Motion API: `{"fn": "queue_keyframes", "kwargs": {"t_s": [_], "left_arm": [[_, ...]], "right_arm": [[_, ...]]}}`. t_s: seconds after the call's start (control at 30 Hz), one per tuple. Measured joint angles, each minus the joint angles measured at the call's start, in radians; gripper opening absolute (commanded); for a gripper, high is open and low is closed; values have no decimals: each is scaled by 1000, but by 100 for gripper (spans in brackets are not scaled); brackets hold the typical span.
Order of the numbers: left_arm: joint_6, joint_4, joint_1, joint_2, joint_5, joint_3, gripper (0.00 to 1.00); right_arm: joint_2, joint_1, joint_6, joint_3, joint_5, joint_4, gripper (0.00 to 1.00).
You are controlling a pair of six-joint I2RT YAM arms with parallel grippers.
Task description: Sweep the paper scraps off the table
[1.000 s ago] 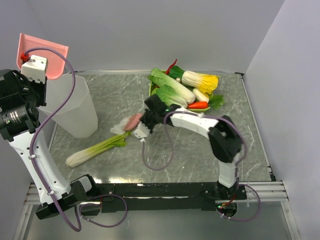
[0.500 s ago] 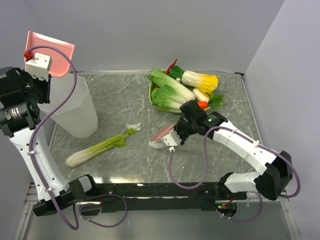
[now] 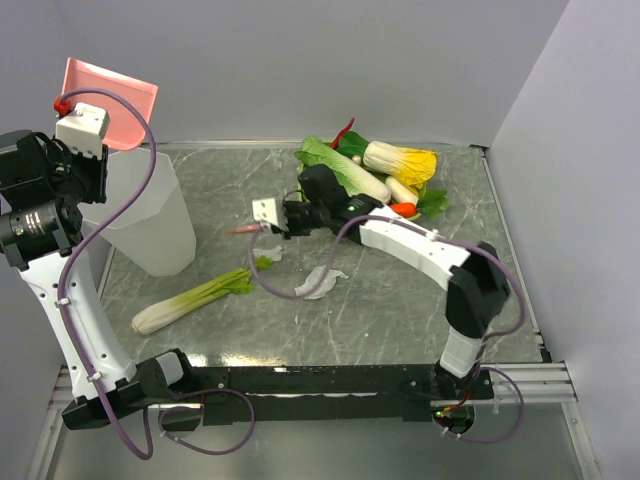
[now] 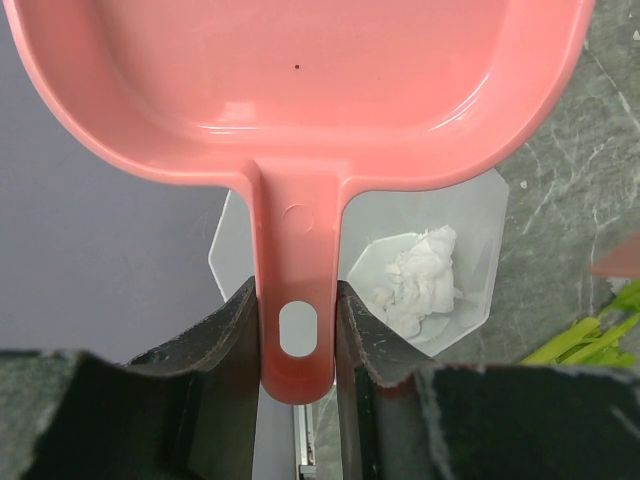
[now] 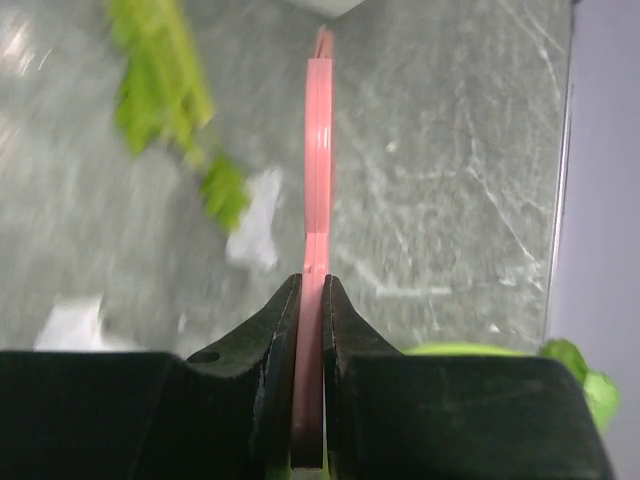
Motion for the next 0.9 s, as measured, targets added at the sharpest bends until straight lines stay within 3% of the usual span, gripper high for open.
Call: {"fn": "queue_keyframes", "kwargs": {"t_s": [0.13, 0.33, 0.53, 0.73, 0.9], "left_arm": [[-8, 3, -5, -2, 0, 0, 1], [-6, 6, -12, -16, 0, 0, 1], [-14, 43, -19, -27, 0, -17, 1], [-39, 65, -56, -5, 7, -23, 1], [-35, 65, -117, 16, 7, -23, 1]], "right_arm": [[85, 0, 209, 59, 24, 98, 0], [103, 0, 439, 85, 26, 103, 0], [63, -10, 557, -59, 90, 106, 0], [-63, -30, 578, -241, 160, 74, 0], [-345, -58, 543, -425, 176, -25, 0]]}}
